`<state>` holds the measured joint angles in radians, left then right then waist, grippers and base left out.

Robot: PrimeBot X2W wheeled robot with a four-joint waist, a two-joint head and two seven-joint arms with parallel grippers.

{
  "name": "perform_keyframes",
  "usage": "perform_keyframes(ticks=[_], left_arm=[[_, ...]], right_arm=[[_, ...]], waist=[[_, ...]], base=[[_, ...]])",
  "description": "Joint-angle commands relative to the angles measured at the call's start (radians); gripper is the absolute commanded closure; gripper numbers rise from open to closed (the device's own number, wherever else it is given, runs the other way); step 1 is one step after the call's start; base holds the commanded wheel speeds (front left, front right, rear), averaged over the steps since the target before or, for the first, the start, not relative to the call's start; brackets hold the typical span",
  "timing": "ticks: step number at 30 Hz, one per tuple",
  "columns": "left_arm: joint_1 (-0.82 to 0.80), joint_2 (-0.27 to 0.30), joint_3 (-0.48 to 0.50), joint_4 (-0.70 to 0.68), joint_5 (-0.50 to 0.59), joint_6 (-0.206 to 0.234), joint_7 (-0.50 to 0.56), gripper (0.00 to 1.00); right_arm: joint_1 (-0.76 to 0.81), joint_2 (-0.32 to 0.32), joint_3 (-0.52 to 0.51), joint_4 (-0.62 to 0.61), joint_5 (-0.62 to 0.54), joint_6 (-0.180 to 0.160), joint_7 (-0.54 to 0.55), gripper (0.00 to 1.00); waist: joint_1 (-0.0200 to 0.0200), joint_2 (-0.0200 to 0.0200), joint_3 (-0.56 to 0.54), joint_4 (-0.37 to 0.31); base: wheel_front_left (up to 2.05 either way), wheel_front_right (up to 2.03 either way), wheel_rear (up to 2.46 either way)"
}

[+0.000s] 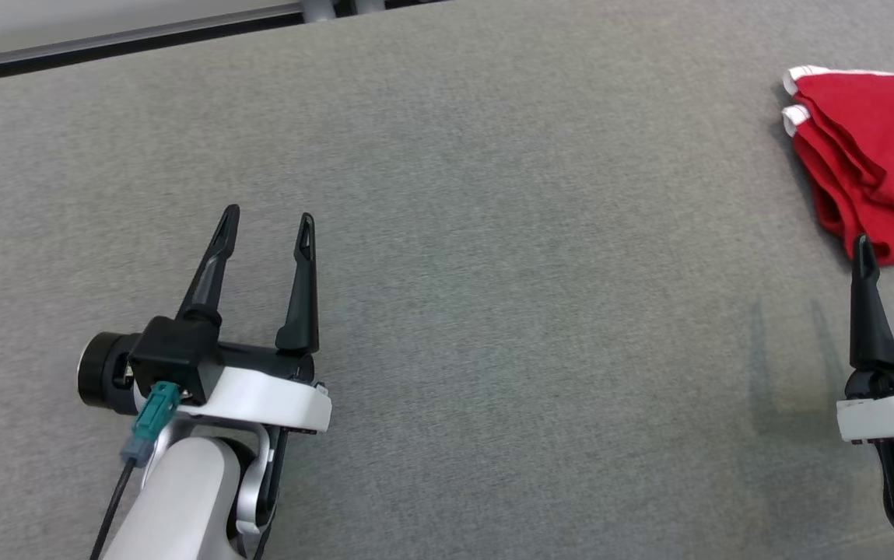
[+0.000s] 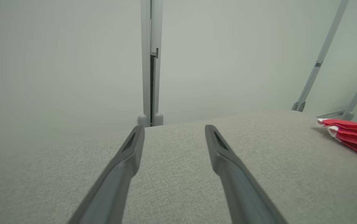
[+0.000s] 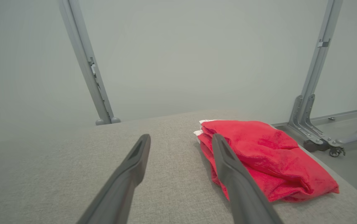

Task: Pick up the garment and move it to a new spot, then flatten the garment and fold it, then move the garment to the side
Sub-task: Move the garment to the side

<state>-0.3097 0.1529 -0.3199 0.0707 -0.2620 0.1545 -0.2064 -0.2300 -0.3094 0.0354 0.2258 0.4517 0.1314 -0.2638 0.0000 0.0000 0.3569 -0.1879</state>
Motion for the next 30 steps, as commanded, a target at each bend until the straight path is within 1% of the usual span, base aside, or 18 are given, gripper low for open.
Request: perform_keyframes(ticks=[1, 4, 5, 7, 10, 13, 18, 30], left_arm=[[0.025, -0.002, 0.012, 0.004, -0.015, 0.009, -0.014, 0.00], [0.053, -0.010, 0.027, 0.018, -0.032, 0.016, -0.031, 0.00], [0.053, -0.010, 0.027, 0.018, -0.032, 0.016, -0.031, 0.00], [0.077, -0.011, 0.038, 0.025, -0.039, 0.022, -0.039, 0.00], [0.114, -0.006, 0.057, 0.028, -0.048, 0.031, -0.046, 0.00], [0.146, 0.007, 0.071, 0.034, -0.060, 0.023, -0.051, 0.00], [0.196, 0.017, 0.076, 0.046, -0.068, 0.017, -0.053, 0.00], [0.303, 0.046, 0.058, 0.061, -0.087, 0.009, -0.022, 0.00]], right_arm=[[0.024, -0.001, -0.001, -0.023, -0.012, -0.001, 0.001, 0.00], [0.050, -0.013, -0.010, -0.045, -0.034, -0.001, 0.015, 0.00], [0.050, -0.013, -0.010, -0.045, -0.034, -0.001, 0.015, 0.00], [0.069, -0.013, -0.015, -0.065, -0.049, -0.001, 0.033, 0.00], [0.096, -0.008, -0.022, -0.094, -0.069, -0.001, 0.062, 0.00], [0.126, 0.004, -0.022, -0.132, -0.089, -0.001, 0.090, 0.00], [0.188, 0.038, -0.026, -0.194, -0.120, -0.001, 0.139, 0.00], [0.337, 0.097, -0.046, -0.273, -0.166, -0.001, 0.228, 0.00]], waist=[[0.0000, 0.0000, -0.050, 0.086], [0.0000, 0.0000, -0.081, 0.158], [0.0000, 0.0000, -0.081, 0.158], [0.0000, 0.0000, -0.102, 0.199], [0.0000, 0.0000, -0.134, 0.242], [0.0000, 0.0000, -0.163, 0.266], [0.0000, 0.0000, -0.219, 0.274], [0.0000, 0.0000, -0.348, 0.241]], base=[[0.00, 0.00, 0.00], [0.00, 0.00, 0.00], [0.00, 0.00, 0.00], [0.00, 0.00, 0.00], [0.00, 0.00, 0.00], [0.00, 0.00, 0.00], [0.00, 0.00, 0.00], [0.00, 0.00, 0.00]])
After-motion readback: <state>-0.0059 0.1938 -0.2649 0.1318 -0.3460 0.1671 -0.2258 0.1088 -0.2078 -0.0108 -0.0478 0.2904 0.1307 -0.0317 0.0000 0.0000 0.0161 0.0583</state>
